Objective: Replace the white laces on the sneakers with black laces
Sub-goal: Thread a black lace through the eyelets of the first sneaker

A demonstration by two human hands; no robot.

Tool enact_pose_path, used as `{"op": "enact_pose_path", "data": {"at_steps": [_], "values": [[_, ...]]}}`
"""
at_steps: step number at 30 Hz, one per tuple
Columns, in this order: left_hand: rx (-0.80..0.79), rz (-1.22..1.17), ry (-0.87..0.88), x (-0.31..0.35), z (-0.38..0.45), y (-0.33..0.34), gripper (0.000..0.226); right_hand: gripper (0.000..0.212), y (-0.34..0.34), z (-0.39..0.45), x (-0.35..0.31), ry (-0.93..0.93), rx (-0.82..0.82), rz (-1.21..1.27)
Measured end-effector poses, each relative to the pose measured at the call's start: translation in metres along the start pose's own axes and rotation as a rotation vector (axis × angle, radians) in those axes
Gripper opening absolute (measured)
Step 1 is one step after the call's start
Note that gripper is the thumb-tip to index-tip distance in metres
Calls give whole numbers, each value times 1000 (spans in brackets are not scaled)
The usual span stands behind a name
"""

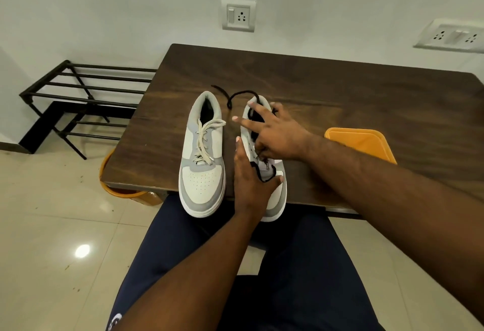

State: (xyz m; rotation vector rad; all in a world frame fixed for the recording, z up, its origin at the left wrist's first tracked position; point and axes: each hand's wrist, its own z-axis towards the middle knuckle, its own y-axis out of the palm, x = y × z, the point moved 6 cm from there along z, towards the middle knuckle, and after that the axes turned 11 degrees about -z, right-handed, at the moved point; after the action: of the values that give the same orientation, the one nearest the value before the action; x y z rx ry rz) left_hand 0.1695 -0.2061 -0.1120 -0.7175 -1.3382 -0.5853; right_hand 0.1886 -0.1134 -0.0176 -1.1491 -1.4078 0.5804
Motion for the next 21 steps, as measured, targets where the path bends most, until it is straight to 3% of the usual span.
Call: {"op": "enact_pose_path", "data": {"at_steps": [6,11,14,16,17,19,21], "values": [[-53,95,-106,-9,-4,2,110,11,-53,7,106,276,98,-91],[-73,106,-121,-11,-2,3,106,16,-58,23,96,280,163,-66],[-87,143,-133,-13,0,4,106,45,-41,19,96,473,136,157],[-90,145,-135,-14,1,3,107,67,-31,3,88,579,219,358],[-88,152,-131,-13,2,3,107,61,-26,-9,80,605,304,479],[-75,181,-108,-12,3,3,107,26,-9,-37,54,604,412,723],[-57,187,-69,-8,3,3,108,9,18,-59,23,588,305,958]]}}
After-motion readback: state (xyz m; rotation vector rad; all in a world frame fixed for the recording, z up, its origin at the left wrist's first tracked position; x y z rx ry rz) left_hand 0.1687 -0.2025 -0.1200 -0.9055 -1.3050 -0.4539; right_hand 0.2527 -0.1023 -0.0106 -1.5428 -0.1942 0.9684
